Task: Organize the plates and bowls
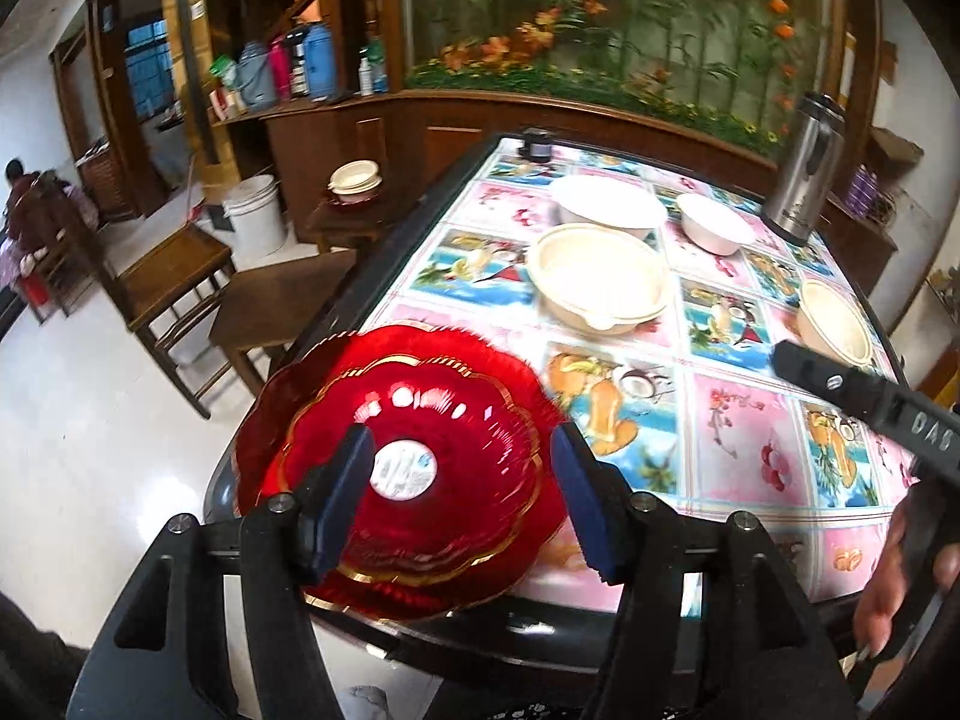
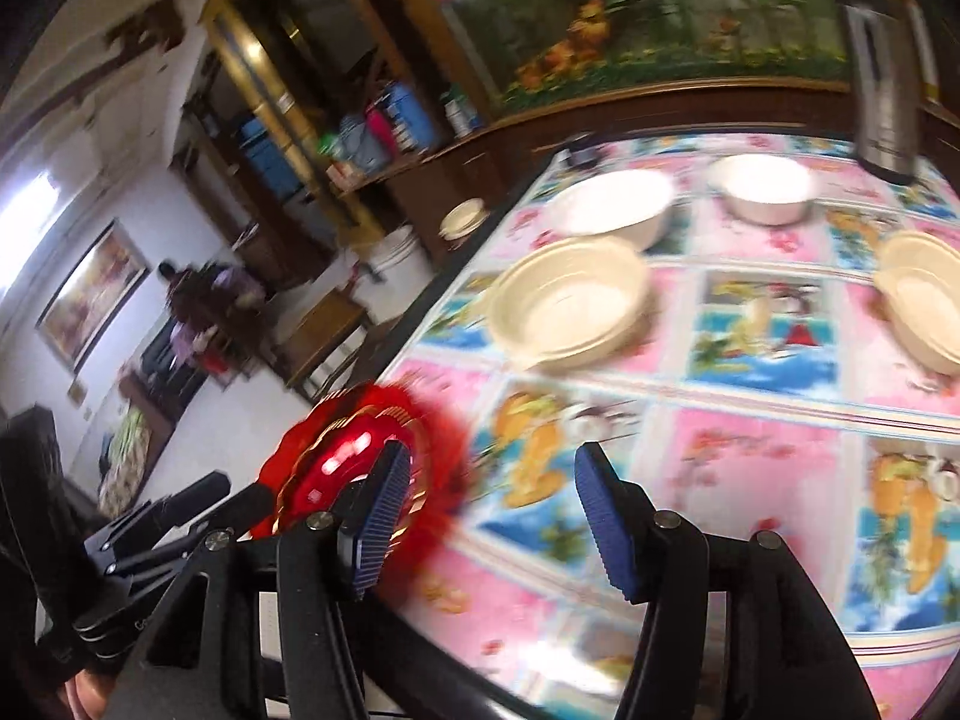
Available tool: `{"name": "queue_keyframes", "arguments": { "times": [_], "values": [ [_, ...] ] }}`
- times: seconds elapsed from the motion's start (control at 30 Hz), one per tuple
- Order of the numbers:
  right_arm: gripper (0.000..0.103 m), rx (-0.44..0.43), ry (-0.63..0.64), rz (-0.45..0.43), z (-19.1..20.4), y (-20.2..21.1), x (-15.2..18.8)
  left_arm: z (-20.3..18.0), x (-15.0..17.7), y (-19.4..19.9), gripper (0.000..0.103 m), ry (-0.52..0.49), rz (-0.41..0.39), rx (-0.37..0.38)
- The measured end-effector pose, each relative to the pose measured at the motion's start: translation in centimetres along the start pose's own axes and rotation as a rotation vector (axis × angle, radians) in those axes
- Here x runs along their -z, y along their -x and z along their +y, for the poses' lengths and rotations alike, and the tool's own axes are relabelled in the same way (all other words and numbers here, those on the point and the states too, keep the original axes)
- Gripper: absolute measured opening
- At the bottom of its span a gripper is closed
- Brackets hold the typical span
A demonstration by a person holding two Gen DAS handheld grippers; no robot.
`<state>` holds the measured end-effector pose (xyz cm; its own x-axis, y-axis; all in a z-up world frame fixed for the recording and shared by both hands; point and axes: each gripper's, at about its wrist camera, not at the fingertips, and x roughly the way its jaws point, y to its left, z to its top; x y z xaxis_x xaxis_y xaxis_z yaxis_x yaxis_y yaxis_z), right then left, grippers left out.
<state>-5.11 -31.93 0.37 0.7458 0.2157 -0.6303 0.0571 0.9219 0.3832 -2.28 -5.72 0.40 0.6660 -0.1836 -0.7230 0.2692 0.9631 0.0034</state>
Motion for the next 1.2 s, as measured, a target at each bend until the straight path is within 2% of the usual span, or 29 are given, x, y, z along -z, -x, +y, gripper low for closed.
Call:
{"name": "queue_keyframes", "arguments": {
  "times": [0.23, 0.4, 0.53, 0.67, 0.83, 0.97, 1.07, 1.2],
  "values": [
    [0.06, 0.063, -0.095, -0.089, -5.2, 2.6, -2.6, -0.2, -4.4, -1.5, 0.06, 0.014, -0.016, 0.014],
    [0.061, 0.084, -0.128, -0.103, -7.6, 2.6, -4.1, -1.2, -7.1, -3.4, 0.06, 0.001, -0.005, 0.035],
    [0.061, 0.063, -0.14, -0.074, -7.9, 0.8, -4.5, -1.7, -9.2, -6.3, 0.06, 0.005, 0.045, 0.043],
    [0.061, 0.046, -0.1, -0.043, -6.7, -1.7, -5.0, -1.7, -10.6, -9.9, 0.06, -0.014, 0.122, 0.032],
    [0.061, 0.047, -0.07, 0.005, -5.8, -6.2, -6.2, -1.2, -13.0, -15.1, 0.06, 0.042, 0.211, 0.055],
    [0.061, 0.064, -0.077, 0.033, -5.7, -10.0, -7.5, -1.2, -13.8, -18.1, 0.06, 0.066, 0.263, 0.052],
    [0.061, 0.083, -0.107, 0.024, -6.4, -12.3, -8.3, -1.2, -14.1, -19.8, 0.06, 0.115, 0.295, 0.088],
    [0.061, 0.085, -0.145, 0.034, -7.2, -14.4, -8.7, -1.7, -14.3, -21.5, 0.06, 0.14, 0.321, 0.076]
  ]
}}
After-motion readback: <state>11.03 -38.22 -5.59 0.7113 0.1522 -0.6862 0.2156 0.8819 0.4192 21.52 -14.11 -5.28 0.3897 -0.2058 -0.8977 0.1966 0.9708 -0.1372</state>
